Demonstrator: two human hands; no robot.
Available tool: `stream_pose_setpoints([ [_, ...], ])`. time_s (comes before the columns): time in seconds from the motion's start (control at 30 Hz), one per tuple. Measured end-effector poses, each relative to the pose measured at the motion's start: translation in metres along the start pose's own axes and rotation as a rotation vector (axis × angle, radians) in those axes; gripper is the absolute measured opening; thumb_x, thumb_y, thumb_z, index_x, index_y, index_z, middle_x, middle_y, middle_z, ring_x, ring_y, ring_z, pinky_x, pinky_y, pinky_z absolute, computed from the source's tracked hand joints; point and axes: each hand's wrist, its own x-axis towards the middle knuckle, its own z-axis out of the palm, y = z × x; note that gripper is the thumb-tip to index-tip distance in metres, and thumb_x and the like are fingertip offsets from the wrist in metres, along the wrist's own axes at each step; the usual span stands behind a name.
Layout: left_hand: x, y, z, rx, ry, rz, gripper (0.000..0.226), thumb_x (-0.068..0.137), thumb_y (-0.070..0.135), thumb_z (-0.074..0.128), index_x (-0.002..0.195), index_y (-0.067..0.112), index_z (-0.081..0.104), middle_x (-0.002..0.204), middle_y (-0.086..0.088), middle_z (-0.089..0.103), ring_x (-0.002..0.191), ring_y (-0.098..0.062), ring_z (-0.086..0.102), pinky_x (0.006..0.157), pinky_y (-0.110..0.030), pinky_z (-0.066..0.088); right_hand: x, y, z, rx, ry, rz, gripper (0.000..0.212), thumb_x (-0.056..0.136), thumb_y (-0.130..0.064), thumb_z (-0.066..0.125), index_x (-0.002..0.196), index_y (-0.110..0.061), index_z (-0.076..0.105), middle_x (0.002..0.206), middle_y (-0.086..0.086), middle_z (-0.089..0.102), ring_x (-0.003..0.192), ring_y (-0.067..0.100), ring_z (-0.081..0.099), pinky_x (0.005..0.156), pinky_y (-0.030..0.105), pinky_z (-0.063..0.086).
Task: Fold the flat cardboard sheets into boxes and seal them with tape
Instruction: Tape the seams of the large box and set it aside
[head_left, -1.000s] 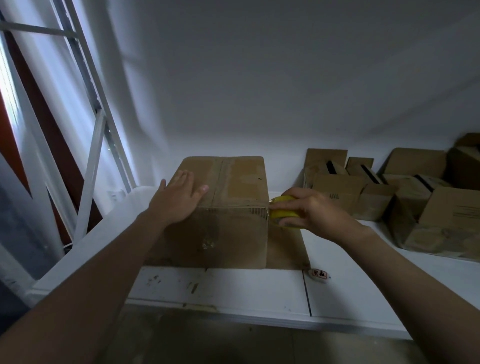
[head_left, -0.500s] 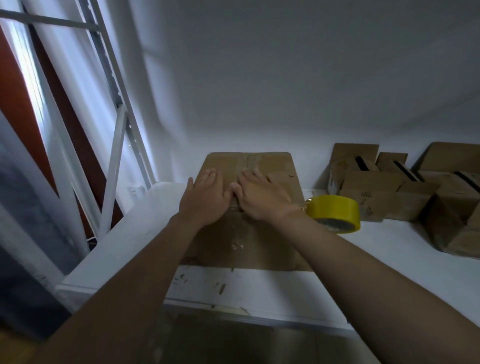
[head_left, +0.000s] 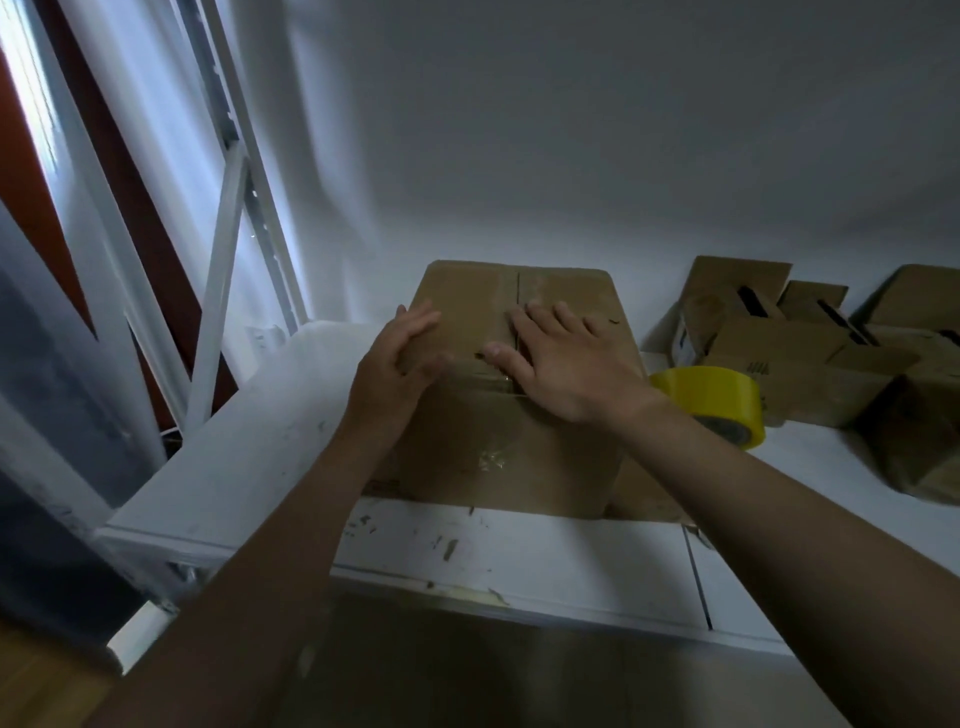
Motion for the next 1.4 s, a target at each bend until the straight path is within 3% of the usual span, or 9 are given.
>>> stream_pose_setpoints([
  [0.13,0.004,-0.006,-0.008,0.064,-0.109,0.021,0.090,0.067,0.061,0.076,0.144,0.021,0.052,0.159,0.007,0.037,0.149,-0.011,0.024,0.114,-0.021,0.025,-0.002,-0.002,-0.004,-0.066,-0.040,-0.051,0.108,0.074,-0.095,0.003,0.160,-0.031,0.014,0.167,0.008,0.017,0.152,0.037,0.016,0.121,0.058,0.017],
  [0.27,0.002,-0.013,-0.008,-0.008,-0.092,-0.063,0.090,0.080,0.044,0.078,0.155,0.025,0.032,0.155,0.009,0.035,0.133,-0.006,0.039,0.093,-0.003,0.037,-0.003,-0.007,-0.002,-0.152,-0.049,-0.056,0.113,0.074,-0.096,0.016,0.161,-0.024,0.014,0.167,0.013,0.016,0.150,0.045,0.018,0.121,0.060,0.019],
  [0.37,-0.013,-0.016,-0.003,-0.151,-0.042,-0.241,0.102,0.075,0.070,0.071,0.156,0.030,0.023,0.149,0.009,0.043,0.129,-0.012,0.049,0.100,-0.027,0.049,-0.004,-0.009,-0.003,-0.152,-0.051,-0.054,0.114,0.075,-0.094,0.016,0.161,-0.020,0.013,0.167,0.015,0.015,0.150,0.046,0.017,0.122,0.059,0.018],
  [0.53,-0.032,-0.027,0.005,0.021,-0.021,-0.362,0.115,0.072,0.099,0.028,0.158,0.023,0.021,0.160,-0.002,0.036,0.145,-0.025,0.036,0.119,-0.053,0.032,-0.005,-0.012,-0.002,-0.155,-0.060,-0.059,0.111,0.079,-0.091,0.022,0.161,-0.017,0.011,0.167,0.018,0.011,0.151,0.046,0.013,0.123,0.057,0.016],
  [0.83,-0.037,0.031,0.005,0.695,0.182,-0.399,0.092,0.099,0.060,0.042,0.160,0.009,-0.004,0.168,-0.017,-0.005,0.155,-0.037,0.002,0.124,-0.057,0.012,-0.016,-0.006,-0.012,-0.097,-0.021,-0.174,0.103,0.082,-0.080,0.050,0.159,-0.020,0.016,0.165,0.013,0.020,0.153,0.033,0.016,0.120,0.048,0.025],
  [0.93,-0.038,0.046,0.013,0.860,0.186,-0.124,0.078,0.099,0.044,0.051,0.160,0.013,0.015,0.168,-0.018,0.008,0.154,-0.041,0.003,0.122,-0.058,0.006,-0.038,0.012,-0.024,-0.016,0.037,-0.144,0.094,0.084,-0.083,0.041,0.156,-0.024,0.029,0.164,0.005,0.028,0.152,0.031,0.019,0.123,0.049,0.019],
  [1.07,-0.027,0.078,0.048,0.905,-0.198,0.433,0.058,0.103,0.050,0.029,0.153,0.024,0.037,0.162,-0.001,0.034,0.154,-0.028,0.017,0.122,-0.059,0.015,-0.074,0.055,-0.038,0.064,0.193,-0.073,0.077,0.087,-0.078,0.039,0.145,-0.028,0.048,0.150,0.000,0.050,0.137,0.027,0.041,0.112,0.043,0.033],
  [1.2,-0.006,0.093,0.086,0.915,-0.354,0.435,0.061,0.103,0.062,0.014,0.155,0.036,0.032,0.165,0.007,0.027,0.155,-0.022,0.016,0.123,-0.055,0.014,-0.098,0.094,-0.031,0.271,0.214,0.054,0.072,0.088,-0.072,0.050,0.146,-0.029,0.050,0.146,-0.001,0.054,0.129,0.022,0.050,0.098,0.034,0.043],
  [1.4,-0.004,0.082,0.102,1.019,-0.327,0.434,0.064,0.098,0.068,0.016,0.151,0.040,0.037,0.156,0.005,0.044,0.141,-0.028,0.045,0.106,-0.050,0.046,-0.114,0.130,-0.003,0.744,0.266,0.078,0.063,0.082,-0.059,0.061,0.139,-0.034,0.054,0.127,-0.013,0.055,0.106,0.002,0.051,0.093,0.029,0.049],
])
